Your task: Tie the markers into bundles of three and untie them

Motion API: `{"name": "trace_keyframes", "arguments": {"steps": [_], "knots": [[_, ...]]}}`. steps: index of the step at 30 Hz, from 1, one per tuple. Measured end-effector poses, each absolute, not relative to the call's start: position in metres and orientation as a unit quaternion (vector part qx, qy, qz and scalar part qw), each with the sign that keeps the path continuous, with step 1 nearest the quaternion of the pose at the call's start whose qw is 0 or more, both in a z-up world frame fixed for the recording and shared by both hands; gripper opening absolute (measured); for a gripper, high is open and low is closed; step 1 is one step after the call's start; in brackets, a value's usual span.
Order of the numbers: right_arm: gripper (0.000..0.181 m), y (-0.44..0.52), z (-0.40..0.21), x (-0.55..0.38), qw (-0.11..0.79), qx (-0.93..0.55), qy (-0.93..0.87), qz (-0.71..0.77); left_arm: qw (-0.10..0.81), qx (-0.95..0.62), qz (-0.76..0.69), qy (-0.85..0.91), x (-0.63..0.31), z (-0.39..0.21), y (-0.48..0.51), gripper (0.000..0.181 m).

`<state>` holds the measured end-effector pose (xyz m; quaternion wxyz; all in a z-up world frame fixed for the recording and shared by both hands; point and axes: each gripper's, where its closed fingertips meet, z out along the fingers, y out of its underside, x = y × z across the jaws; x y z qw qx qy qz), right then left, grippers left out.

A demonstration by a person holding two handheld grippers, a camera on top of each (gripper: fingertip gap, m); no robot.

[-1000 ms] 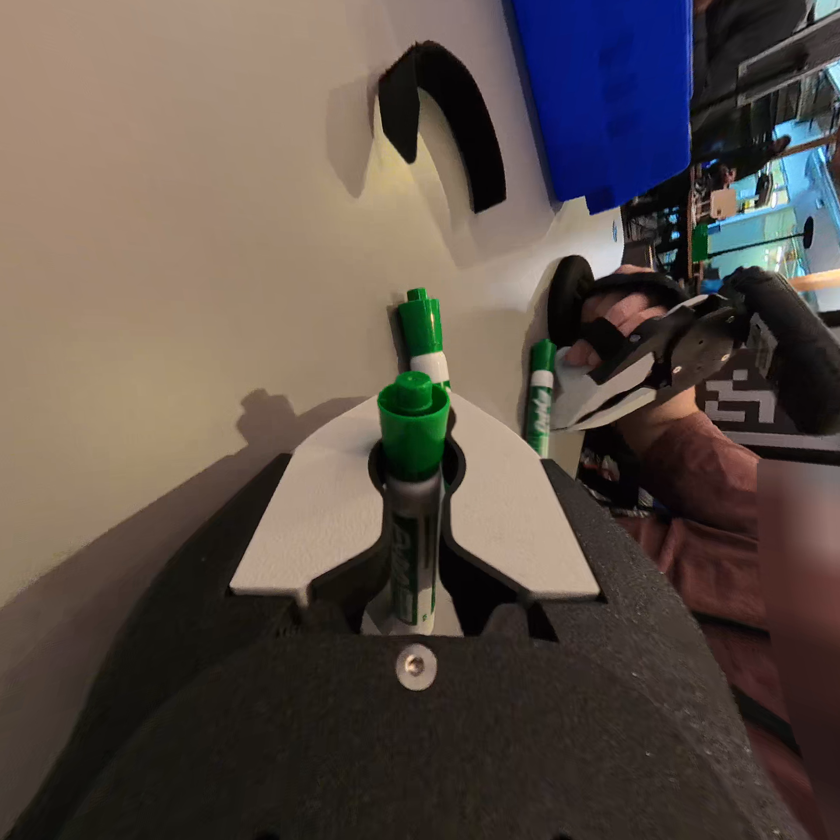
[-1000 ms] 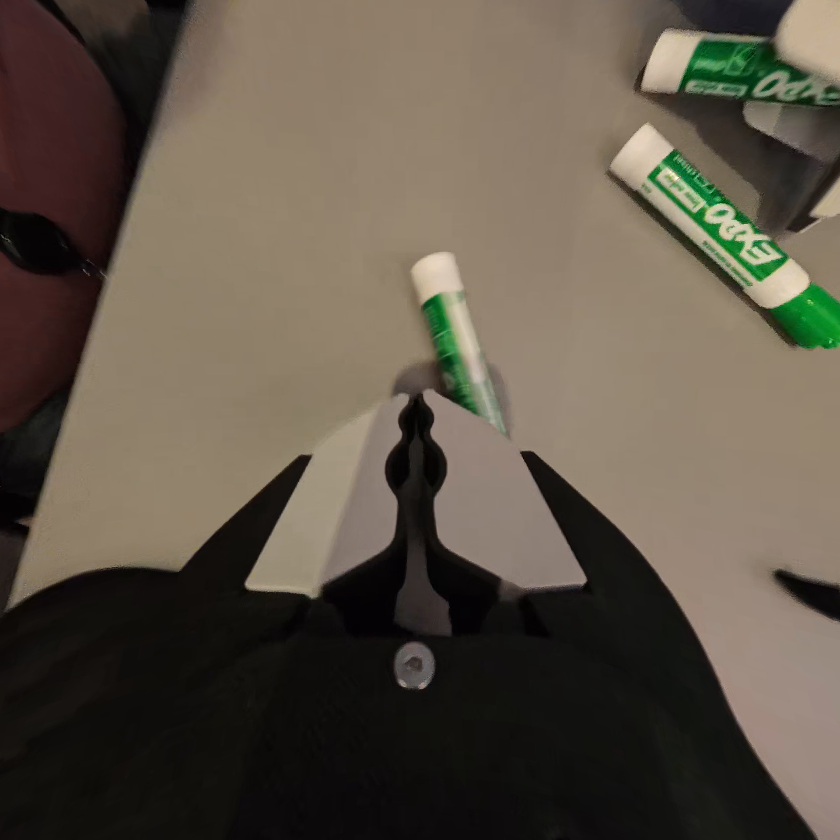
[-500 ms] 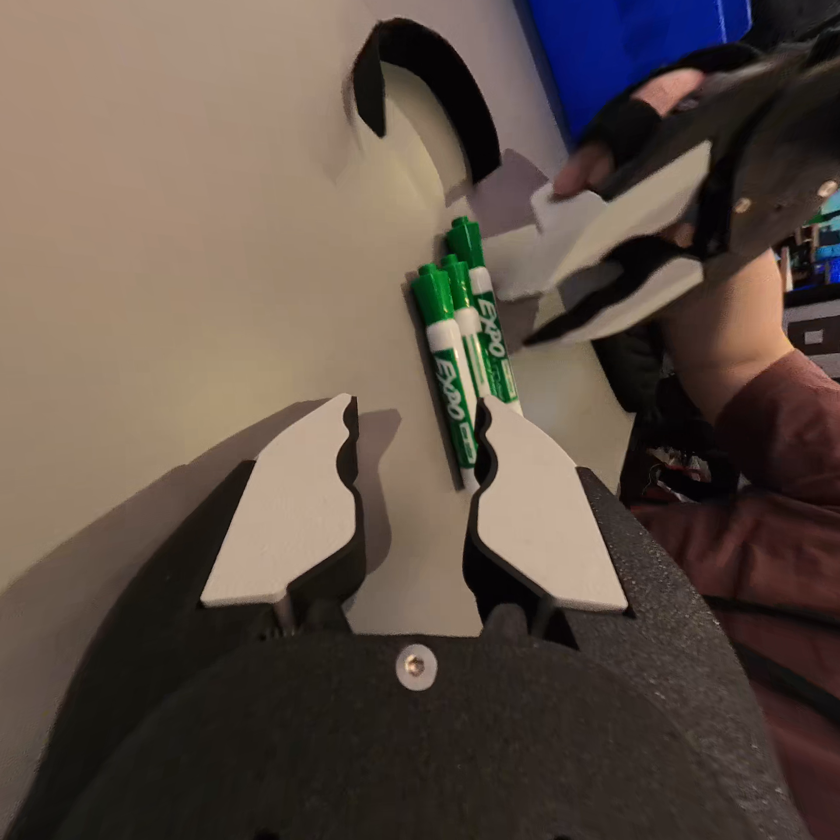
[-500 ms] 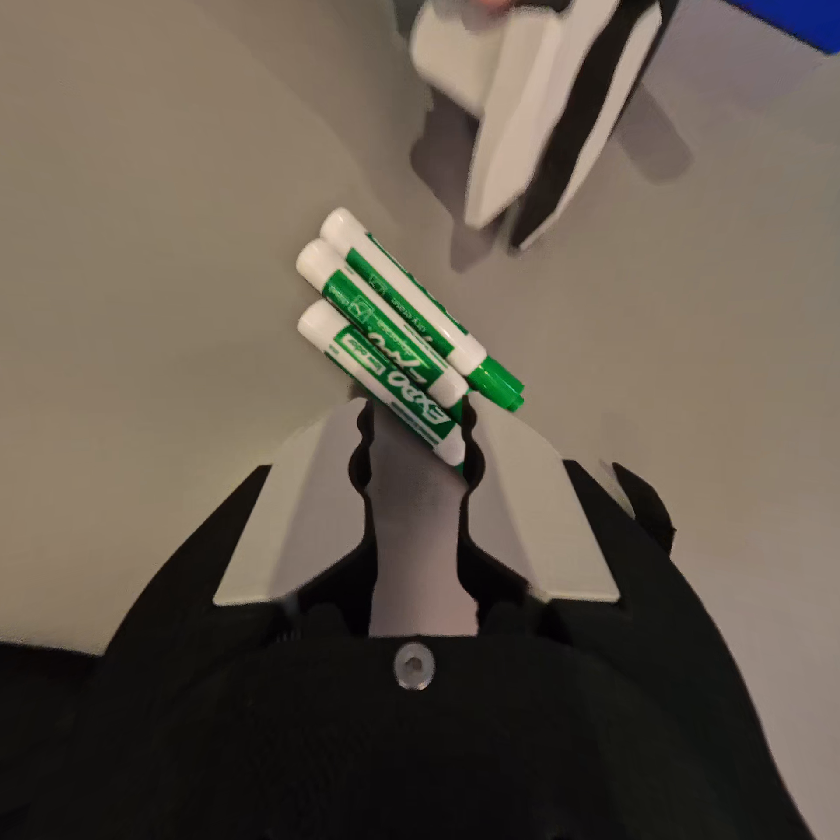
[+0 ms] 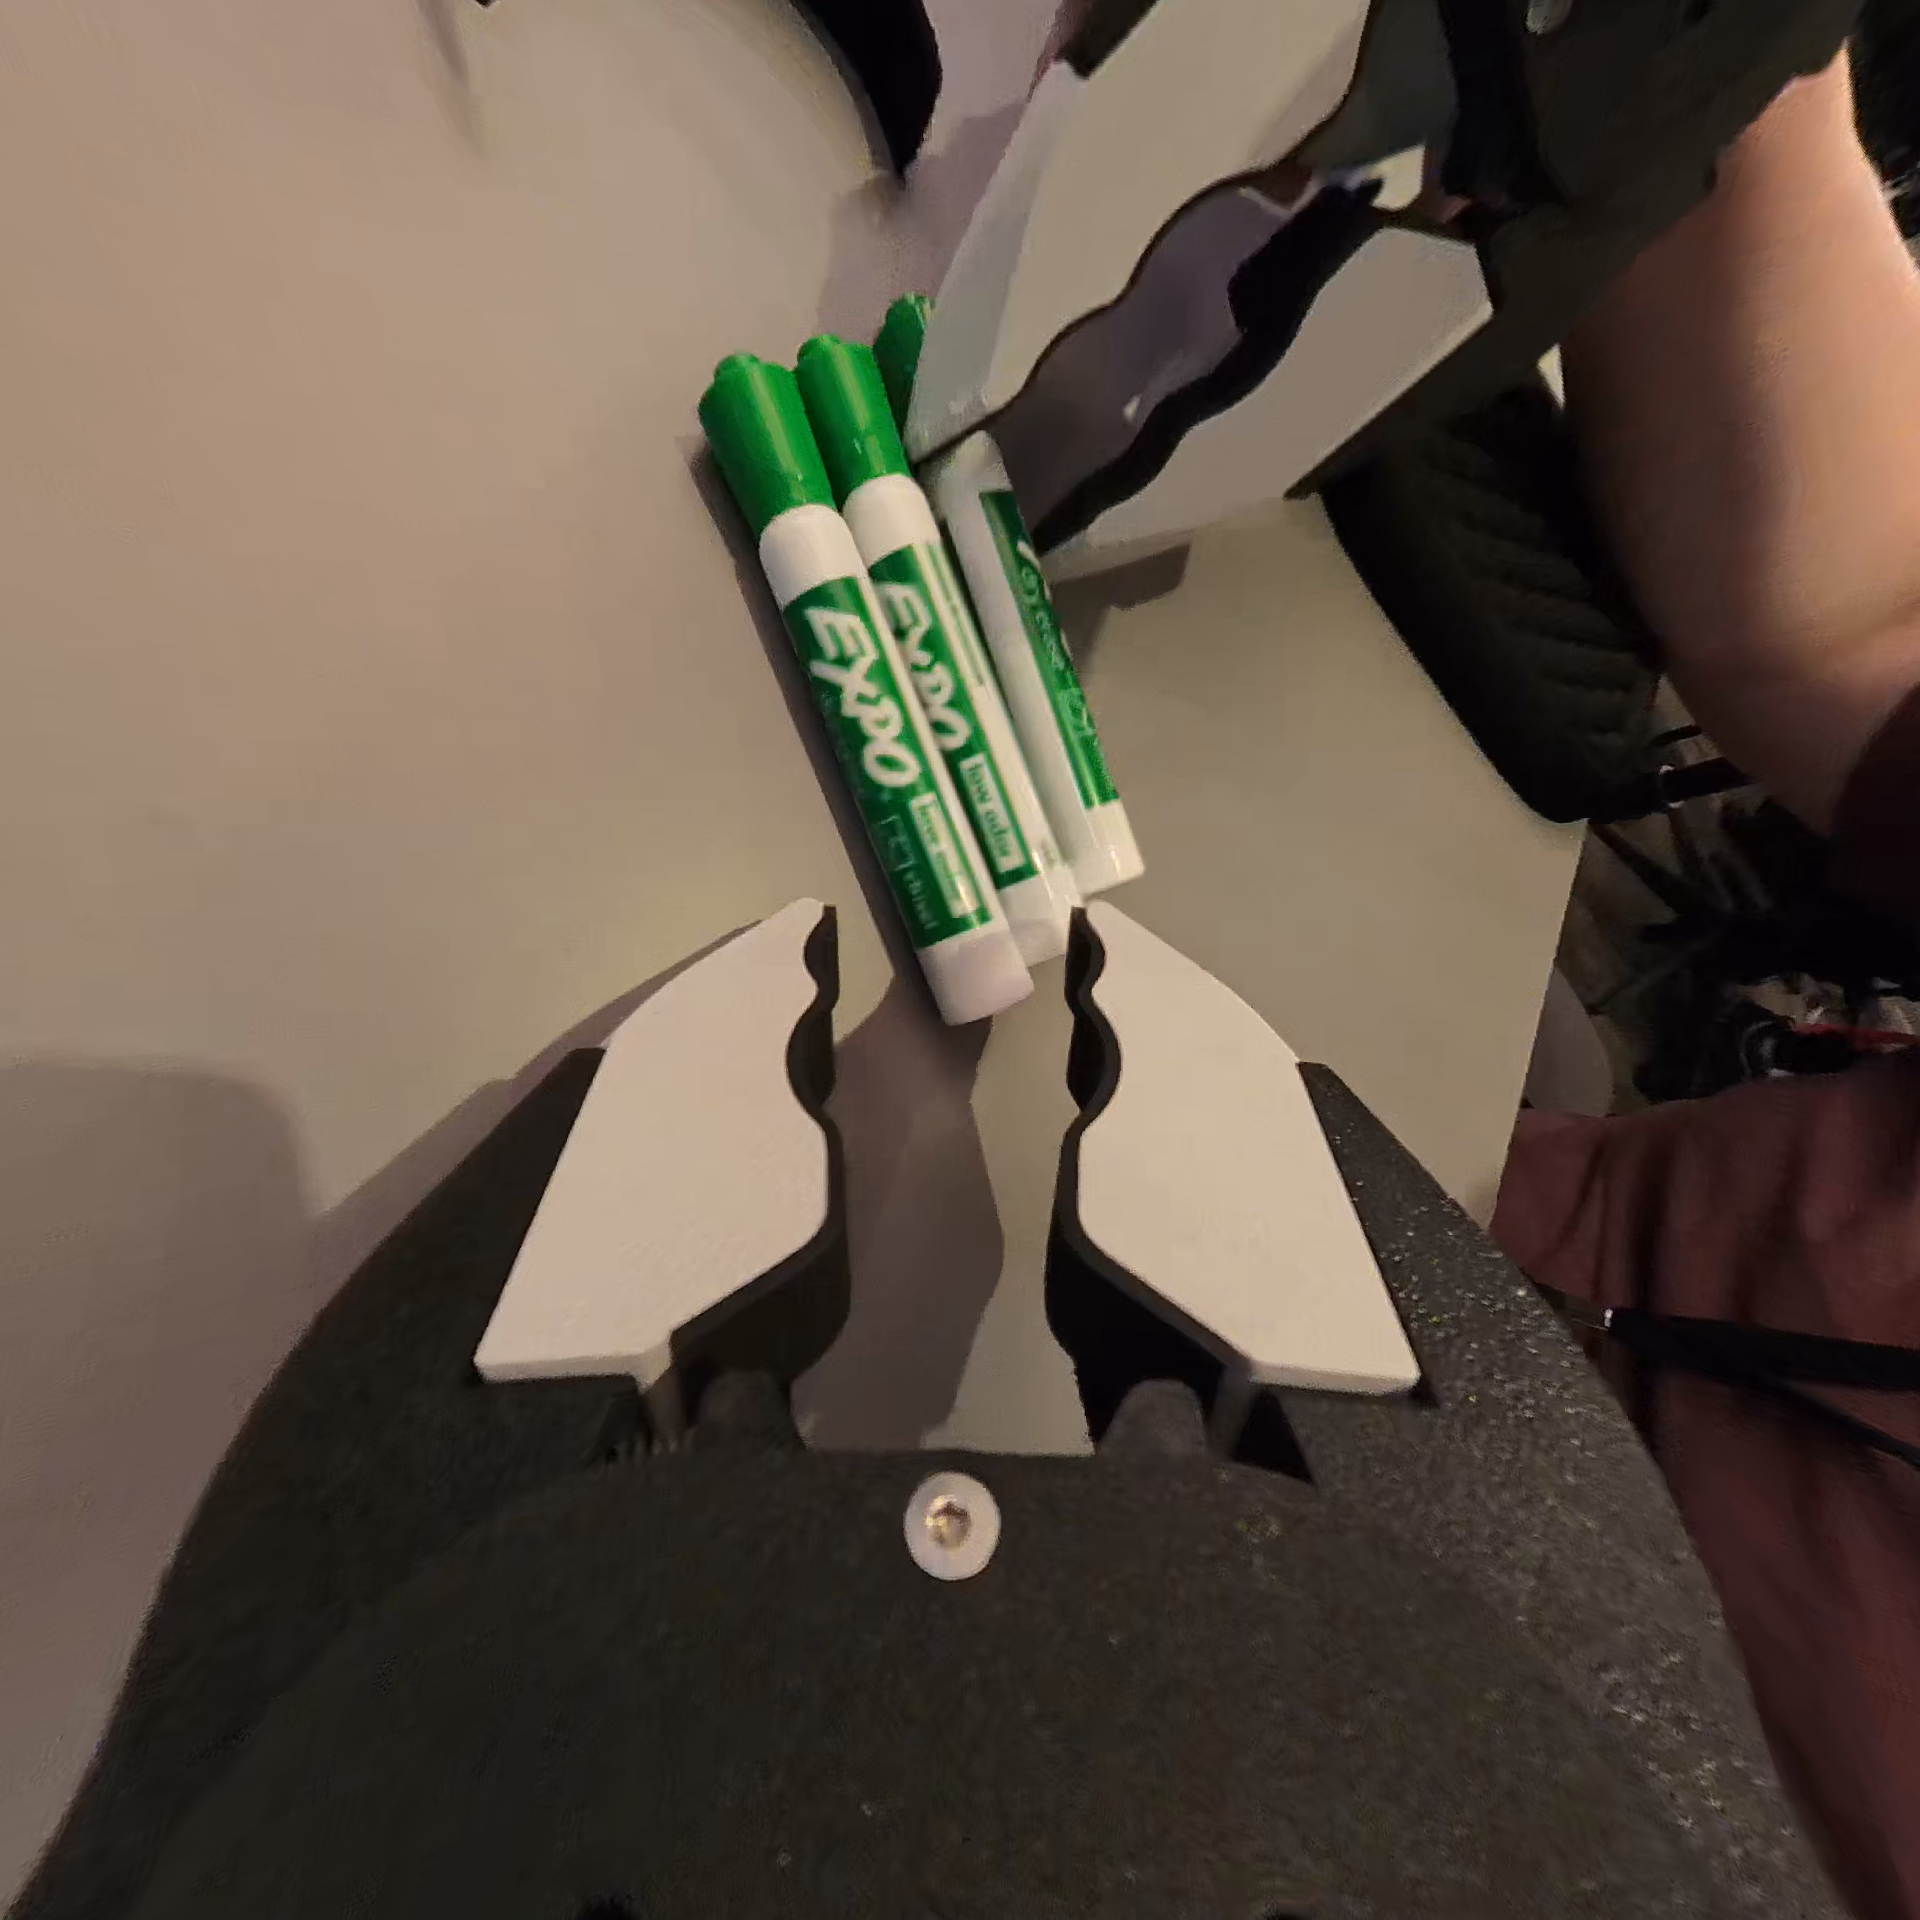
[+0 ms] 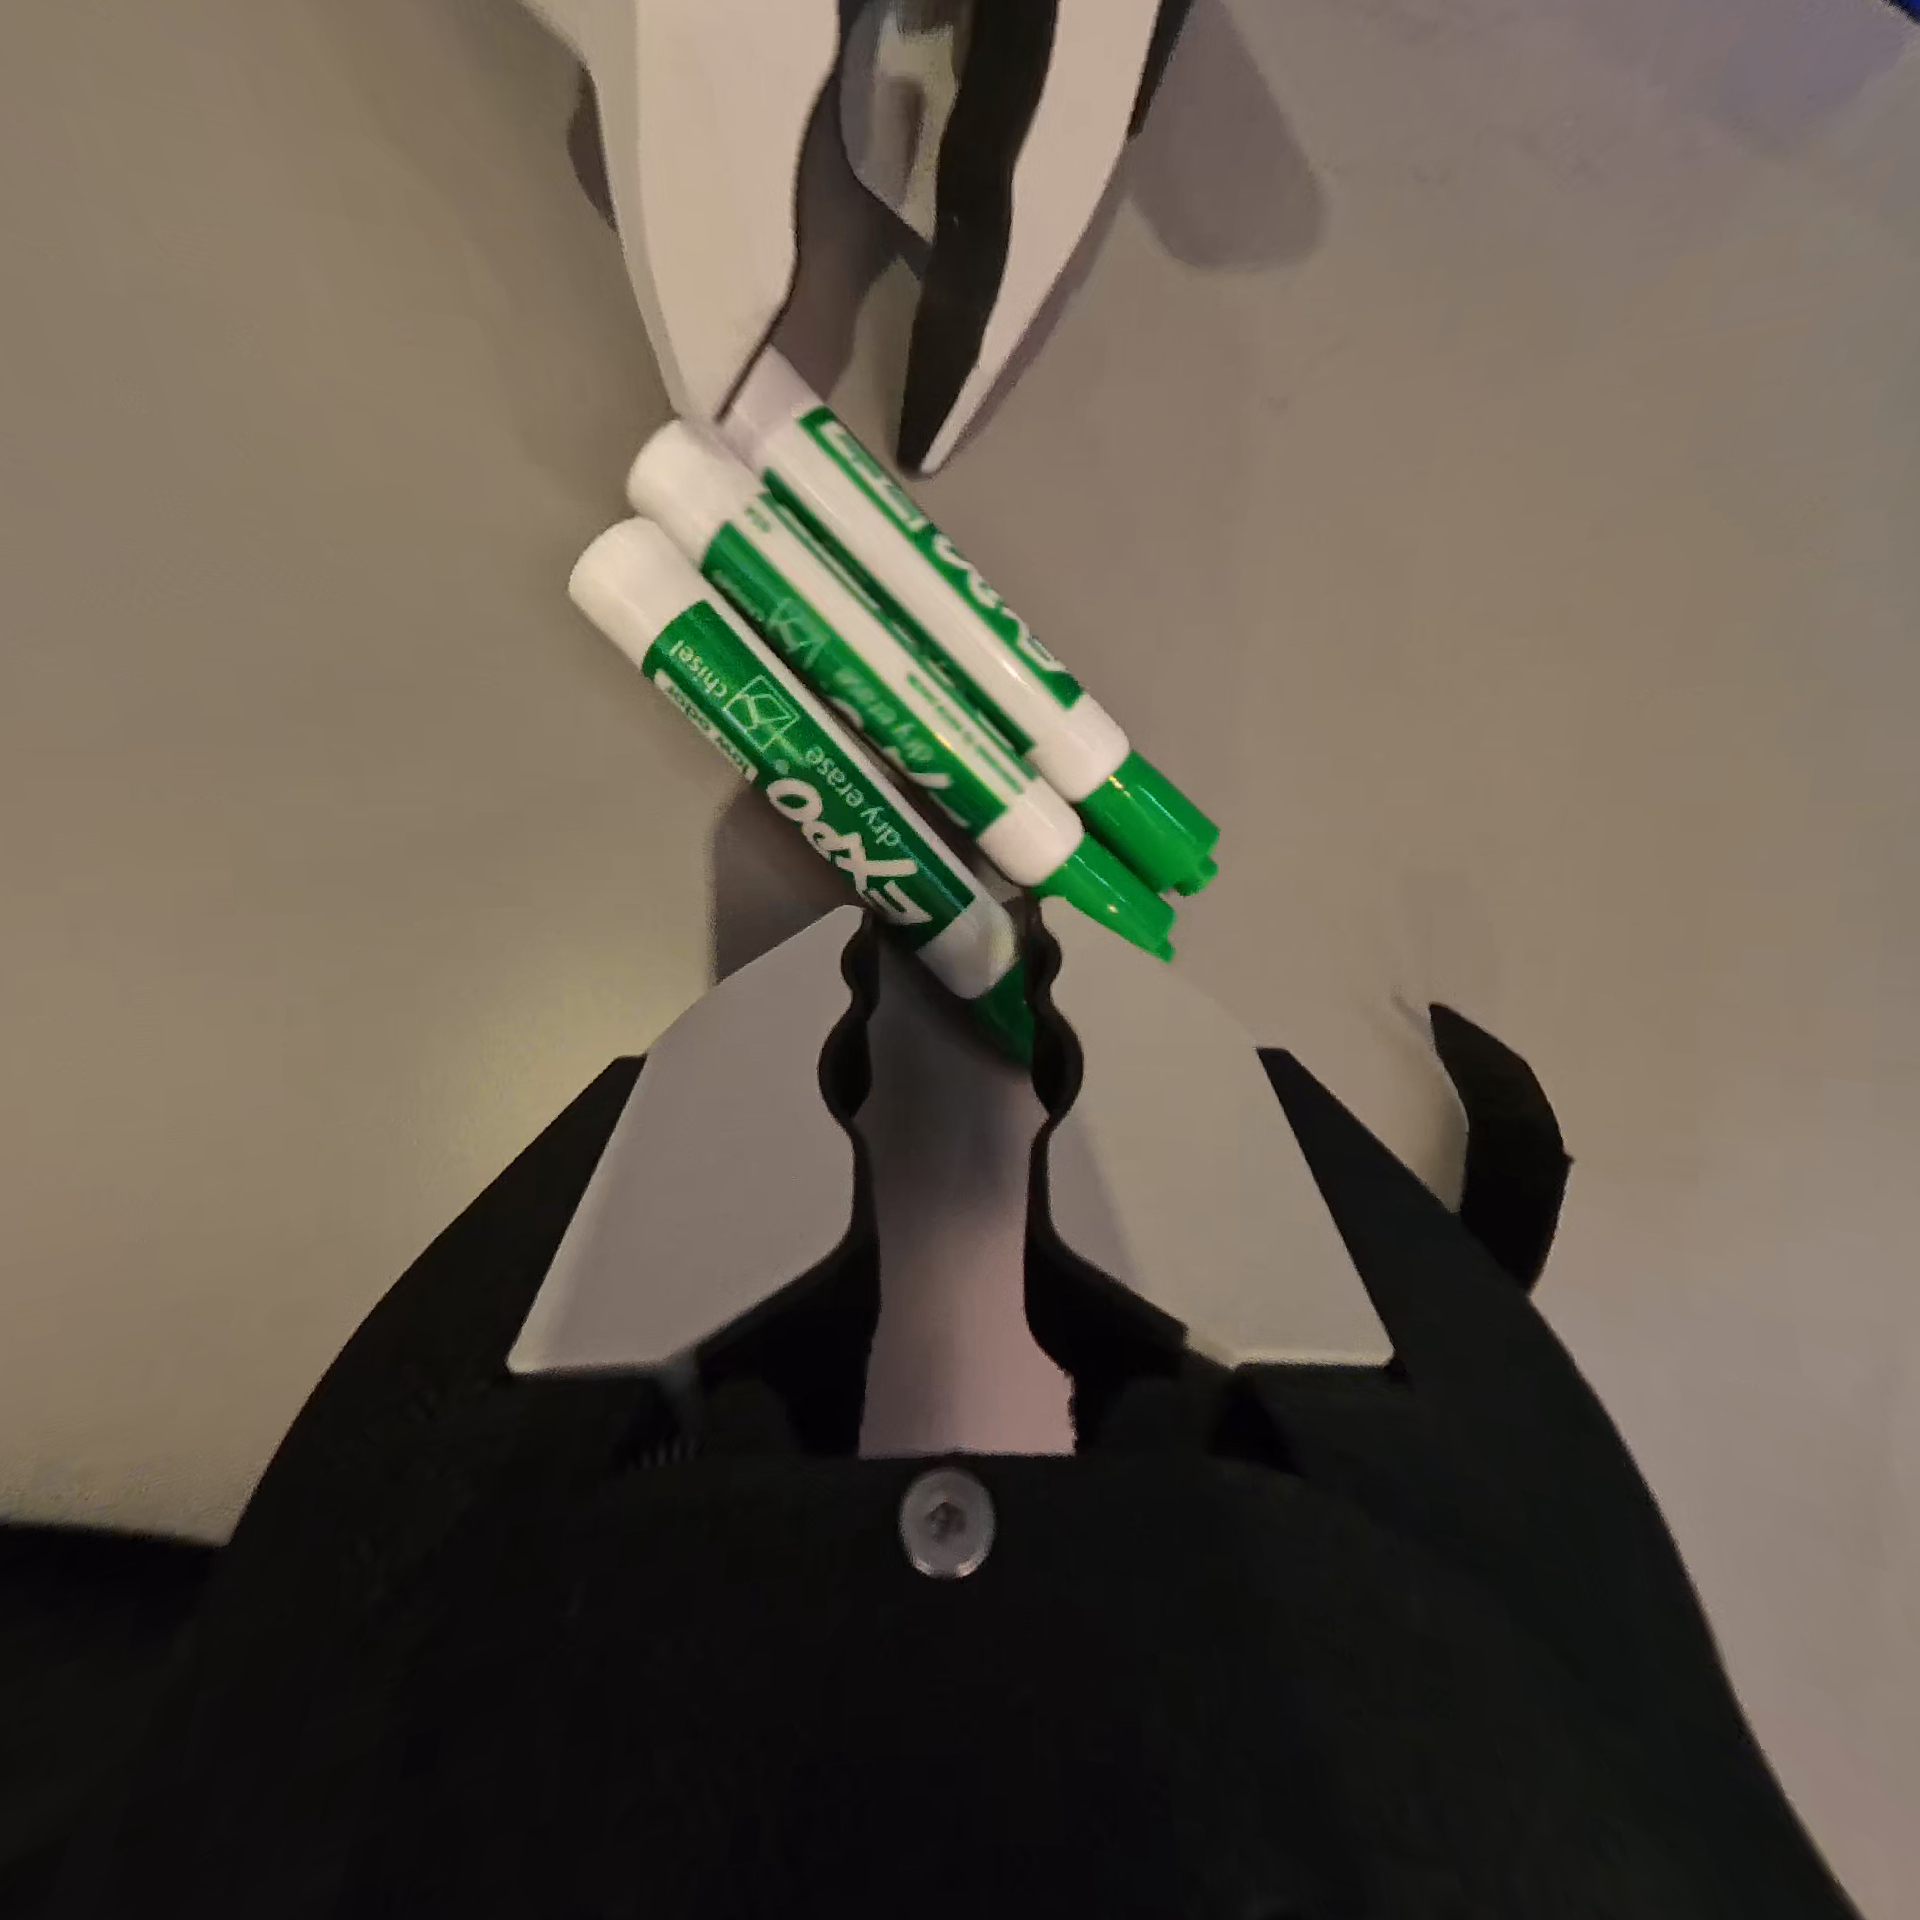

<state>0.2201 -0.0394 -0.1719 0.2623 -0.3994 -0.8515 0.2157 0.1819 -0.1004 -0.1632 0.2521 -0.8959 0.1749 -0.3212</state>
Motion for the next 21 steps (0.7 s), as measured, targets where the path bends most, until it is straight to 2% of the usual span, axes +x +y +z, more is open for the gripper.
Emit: {"name": "trace_keyframes", "arguments": {"steps": [10, 21], "knots": [[0.031, -0.043, -0.170, 0.206, 0.300, -0.386, -0.845, 0.216, 0.206, -0.895, -0.367, 0.148, 0.175, -0.159, -0.090, 0.043], [0.056, -0.051, -0.163, 0.194, 0.356, -0.369, -0.830, 0.220, 0.071, -0.899, -0.421, 0.098, 0.182, -0.158, -0.076, 0.041]]}}
